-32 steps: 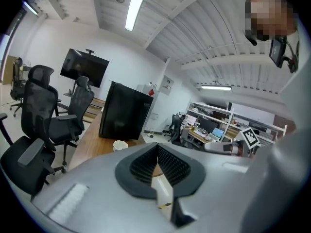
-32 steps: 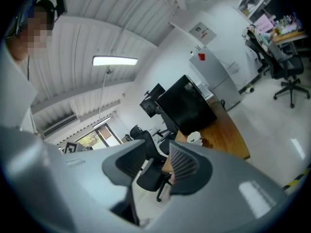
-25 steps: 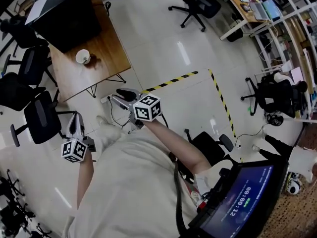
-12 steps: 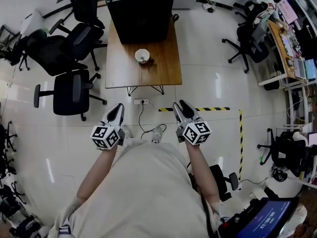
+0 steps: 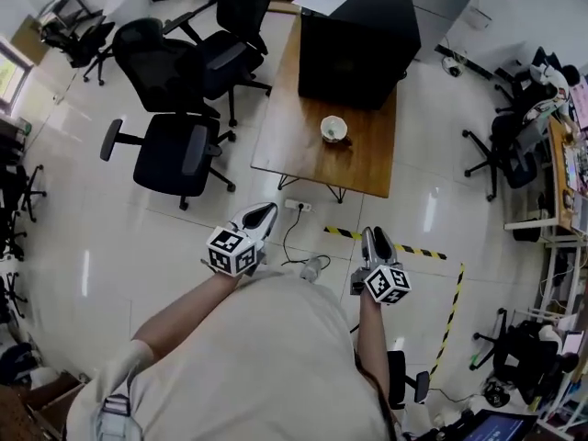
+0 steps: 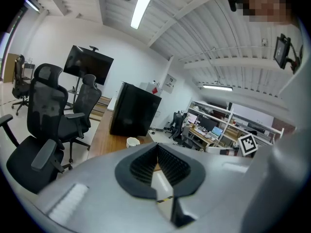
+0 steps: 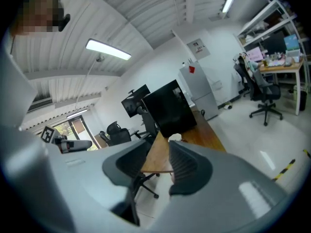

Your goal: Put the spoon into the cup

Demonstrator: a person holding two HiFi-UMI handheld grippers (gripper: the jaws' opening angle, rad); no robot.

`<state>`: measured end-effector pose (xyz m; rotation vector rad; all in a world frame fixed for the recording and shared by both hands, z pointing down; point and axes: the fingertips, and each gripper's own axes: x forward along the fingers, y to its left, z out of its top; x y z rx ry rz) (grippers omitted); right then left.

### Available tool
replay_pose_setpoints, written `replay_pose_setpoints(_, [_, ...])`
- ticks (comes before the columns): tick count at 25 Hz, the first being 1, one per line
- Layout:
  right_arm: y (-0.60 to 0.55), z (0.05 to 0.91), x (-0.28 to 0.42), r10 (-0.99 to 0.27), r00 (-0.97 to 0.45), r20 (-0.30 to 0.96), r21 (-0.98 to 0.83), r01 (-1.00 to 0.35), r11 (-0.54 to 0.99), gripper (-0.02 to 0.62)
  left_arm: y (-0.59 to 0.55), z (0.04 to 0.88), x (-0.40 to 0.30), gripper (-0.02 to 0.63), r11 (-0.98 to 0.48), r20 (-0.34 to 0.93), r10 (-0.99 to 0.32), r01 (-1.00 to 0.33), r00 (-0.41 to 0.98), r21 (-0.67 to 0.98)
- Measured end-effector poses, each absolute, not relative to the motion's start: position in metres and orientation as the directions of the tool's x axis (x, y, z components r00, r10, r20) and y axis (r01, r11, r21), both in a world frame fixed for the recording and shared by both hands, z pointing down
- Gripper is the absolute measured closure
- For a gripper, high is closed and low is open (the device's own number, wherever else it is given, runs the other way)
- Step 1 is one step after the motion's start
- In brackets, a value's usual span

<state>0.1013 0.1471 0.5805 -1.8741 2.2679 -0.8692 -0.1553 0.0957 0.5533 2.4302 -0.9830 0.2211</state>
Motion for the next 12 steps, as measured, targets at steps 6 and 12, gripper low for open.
replay_pose_setpoints(6, [0.13,0.582,0.077,-0.923,-0.261,0.282,-0.444,-0.889,0.116,0.48,0.08,0.555,-0.182,0.629,-0.562,0.338,-0.634,-0.715,0.696,0.417])
replay_pose_setpoints(12, [0.127,0.575,0.083,-0.919,-0.263,0.294,-0.396,-0.909,0.134,0.488,0.082,0.552,-0.18,0.629,-0.545,0.346,-0.64,-0.723,0.686,0.424])
